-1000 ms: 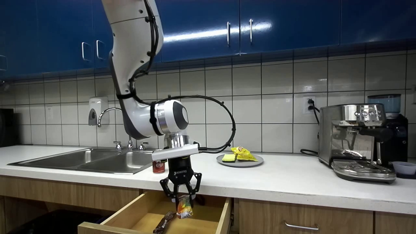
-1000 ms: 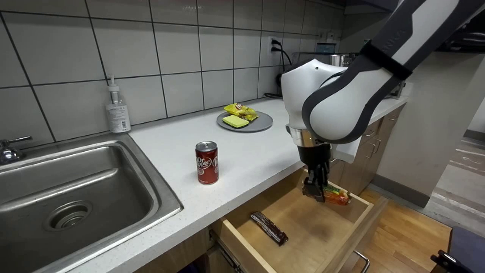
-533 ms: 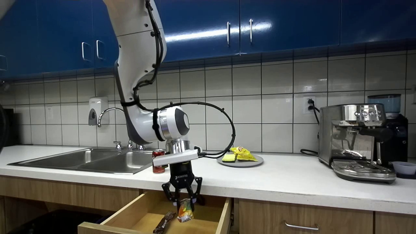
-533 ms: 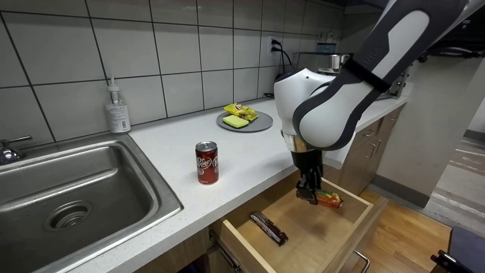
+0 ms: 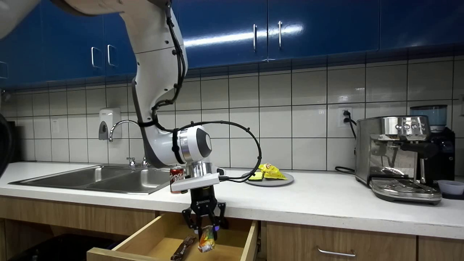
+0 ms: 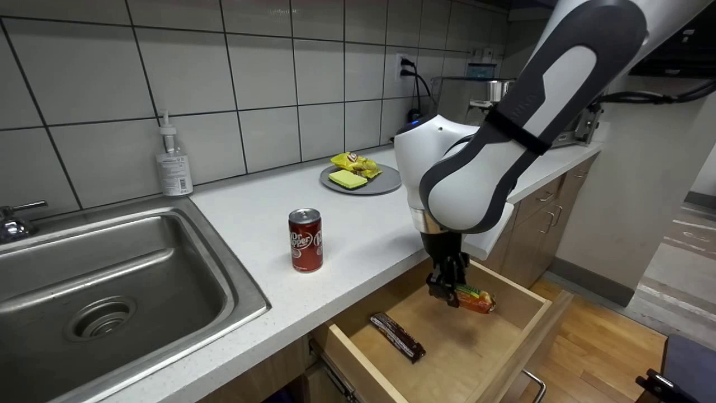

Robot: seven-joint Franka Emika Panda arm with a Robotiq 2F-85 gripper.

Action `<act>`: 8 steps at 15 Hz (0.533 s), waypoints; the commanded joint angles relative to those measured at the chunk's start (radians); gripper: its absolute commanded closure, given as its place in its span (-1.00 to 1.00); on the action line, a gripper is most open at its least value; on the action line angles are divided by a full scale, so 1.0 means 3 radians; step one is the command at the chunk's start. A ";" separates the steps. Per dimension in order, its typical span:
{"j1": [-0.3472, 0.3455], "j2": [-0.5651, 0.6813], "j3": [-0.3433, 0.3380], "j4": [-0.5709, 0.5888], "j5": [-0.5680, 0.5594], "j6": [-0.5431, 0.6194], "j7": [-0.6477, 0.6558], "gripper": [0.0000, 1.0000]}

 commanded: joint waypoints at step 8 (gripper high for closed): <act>0.0125 0.0362 -0.0102 0.0359 0.0055 -0.0032 0.0280 0.65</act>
